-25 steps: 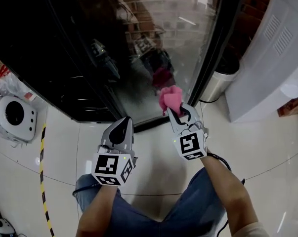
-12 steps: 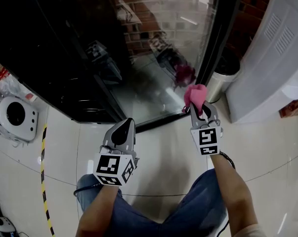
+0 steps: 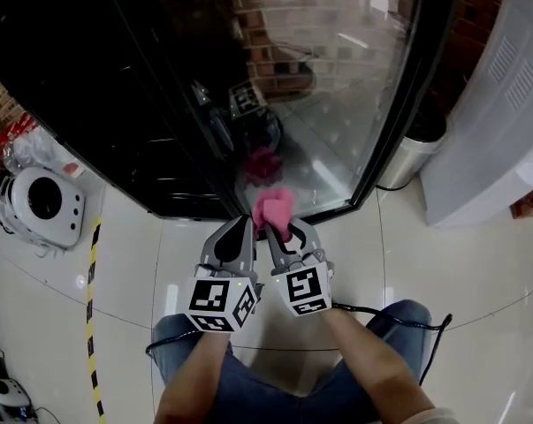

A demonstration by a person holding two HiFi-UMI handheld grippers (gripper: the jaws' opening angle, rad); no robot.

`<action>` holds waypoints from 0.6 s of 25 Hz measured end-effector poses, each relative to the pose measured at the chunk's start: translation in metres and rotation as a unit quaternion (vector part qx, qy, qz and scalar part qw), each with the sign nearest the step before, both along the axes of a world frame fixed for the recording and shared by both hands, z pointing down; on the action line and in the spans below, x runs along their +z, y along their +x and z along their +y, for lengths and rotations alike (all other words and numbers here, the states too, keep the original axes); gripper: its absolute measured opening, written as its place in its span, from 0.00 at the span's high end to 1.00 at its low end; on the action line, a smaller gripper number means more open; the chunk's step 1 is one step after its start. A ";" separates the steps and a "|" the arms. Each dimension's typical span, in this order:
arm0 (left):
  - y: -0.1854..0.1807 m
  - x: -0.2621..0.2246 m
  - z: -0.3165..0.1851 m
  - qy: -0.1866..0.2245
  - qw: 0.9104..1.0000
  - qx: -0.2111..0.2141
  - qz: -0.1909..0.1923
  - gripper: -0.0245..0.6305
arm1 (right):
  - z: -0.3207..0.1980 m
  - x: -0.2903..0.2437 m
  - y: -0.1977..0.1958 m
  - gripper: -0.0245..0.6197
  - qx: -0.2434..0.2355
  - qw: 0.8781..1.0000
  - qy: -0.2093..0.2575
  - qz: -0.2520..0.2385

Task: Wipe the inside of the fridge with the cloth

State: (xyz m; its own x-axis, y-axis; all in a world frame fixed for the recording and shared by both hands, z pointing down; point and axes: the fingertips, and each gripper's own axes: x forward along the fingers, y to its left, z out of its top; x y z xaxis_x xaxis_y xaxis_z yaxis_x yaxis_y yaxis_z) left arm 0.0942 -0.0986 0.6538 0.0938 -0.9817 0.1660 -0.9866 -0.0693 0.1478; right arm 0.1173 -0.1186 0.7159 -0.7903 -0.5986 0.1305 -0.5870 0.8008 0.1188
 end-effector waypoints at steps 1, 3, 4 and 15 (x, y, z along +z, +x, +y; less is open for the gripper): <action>-0.003 -0.001 0.001 -0.001 1.000 -0.003 0.006 0.94 | 0.008 0.010 -0.013 0.87 -0.008 1.000 -0.007 0.005; -0.008 -0.004 0.006 0.000 1.000 -0.008 0.022 0.94 | 0.020 0.033 -0.031 0.87 -0.018 0.999 -0.023 0.021; -0.010 -0.007 0.009 0.002 1.000 -0.009 0.030 0.94 | 0.023 0.044 -0.036 0.87 -0.020 0.999 -0.031 0.028; -0.005 -0.032 0.021 0.016 0.998 0.005 0.056 0.94 | -0.013 0.125 -0.012 0.87 0.042 0.994 -0.068 0.076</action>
State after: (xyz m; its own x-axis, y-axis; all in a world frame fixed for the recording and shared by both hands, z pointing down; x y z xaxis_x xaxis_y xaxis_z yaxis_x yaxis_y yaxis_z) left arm 0.0892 -0.0780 0.6215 0.1197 -0.9852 0.1226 -0.9630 -0.0852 0.2556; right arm 0.1054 -0.1316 0.8411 -0.7037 -0.6302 0.3282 -0.6360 0.7646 0.1044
